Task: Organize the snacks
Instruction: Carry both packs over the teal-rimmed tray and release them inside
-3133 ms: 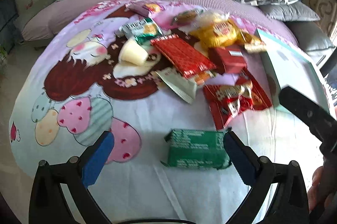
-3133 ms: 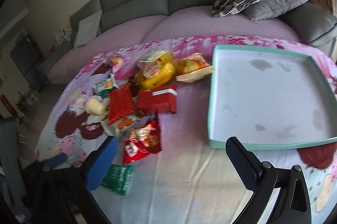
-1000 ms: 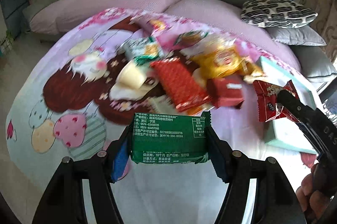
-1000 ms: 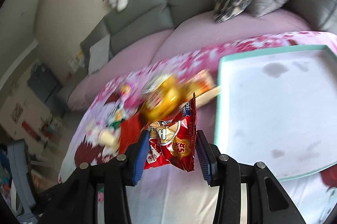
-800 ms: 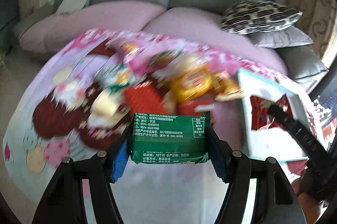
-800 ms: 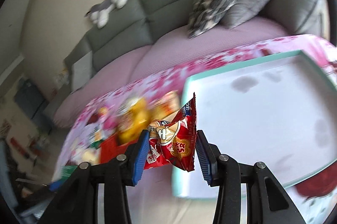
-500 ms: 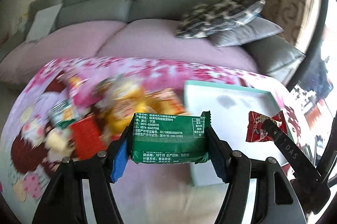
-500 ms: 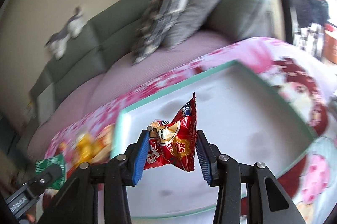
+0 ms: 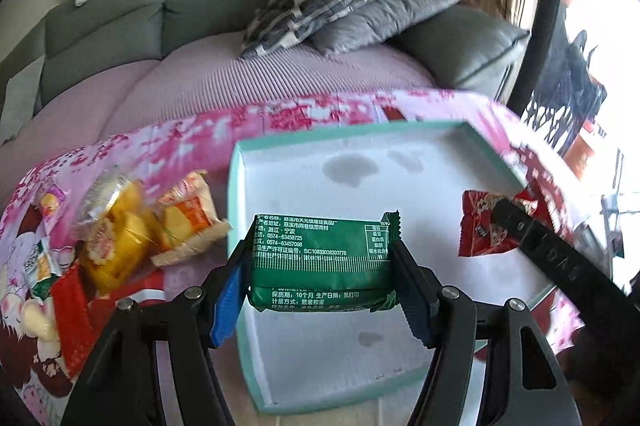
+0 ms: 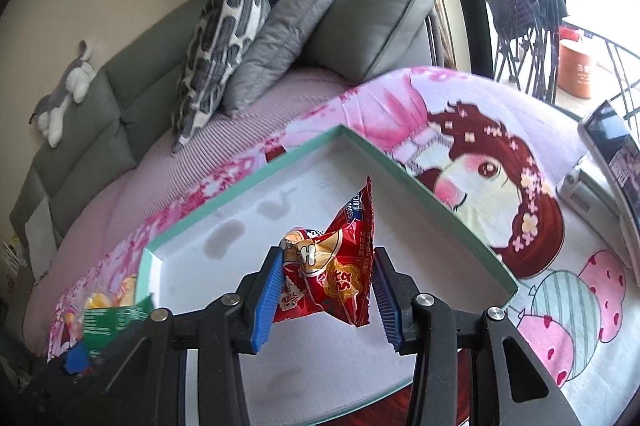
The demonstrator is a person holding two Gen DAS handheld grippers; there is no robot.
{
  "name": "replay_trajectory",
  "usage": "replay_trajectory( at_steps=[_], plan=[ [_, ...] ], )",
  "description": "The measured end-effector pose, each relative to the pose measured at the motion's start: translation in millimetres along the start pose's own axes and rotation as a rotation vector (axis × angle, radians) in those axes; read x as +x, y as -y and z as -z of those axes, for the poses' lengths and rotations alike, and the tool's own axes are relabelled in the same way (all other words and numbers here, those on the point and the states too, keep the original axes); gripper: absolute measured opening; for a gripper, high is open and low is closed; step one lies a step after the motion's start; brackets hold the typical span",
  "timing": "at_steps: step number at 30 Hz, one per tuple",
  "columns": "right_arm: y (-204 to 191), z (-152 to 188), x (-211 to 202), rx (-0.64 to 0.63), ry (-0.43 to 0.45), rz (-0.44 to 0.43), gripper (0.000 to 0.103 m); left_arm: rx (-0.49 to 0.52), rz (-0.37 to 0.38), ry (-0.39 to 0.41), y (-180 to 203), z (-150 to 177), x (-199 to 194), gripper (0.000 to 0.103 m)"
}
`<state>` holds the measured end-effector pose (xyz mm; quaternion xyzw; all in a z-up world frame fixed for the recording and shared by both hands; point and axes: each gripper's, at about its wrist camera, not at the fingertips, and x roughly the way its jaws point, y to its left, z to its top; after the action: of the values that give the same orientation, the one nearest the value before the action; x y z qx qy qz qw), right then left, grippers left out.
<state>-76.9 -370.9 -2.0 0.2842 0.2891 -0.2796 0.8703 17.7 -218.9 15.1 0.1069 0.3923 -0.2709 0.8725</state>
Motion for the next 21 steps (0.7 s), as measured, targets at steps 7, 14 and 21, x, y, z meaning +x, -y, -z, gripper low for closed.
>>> replay_trajectory(
  at_steps=[7, 14, 21],
  plan=[
    [9, 6, 16, 0.022, -0.077, 0.036, 0.048, -0.011, -0.001, -0.095, -2, 16, 32, 0.07],
    [5, 8, 19, -0.014, -0.093, 0.054, 0.055, -0.015, 0.02, -0.096, -4, 16, 32, 0.073],
    [2, 9, 21, -0.05, -0.094, 0.085, 0.075, -0.005, 0.029, -0.115, -2, 12, 31, 0.08]
  ],
)
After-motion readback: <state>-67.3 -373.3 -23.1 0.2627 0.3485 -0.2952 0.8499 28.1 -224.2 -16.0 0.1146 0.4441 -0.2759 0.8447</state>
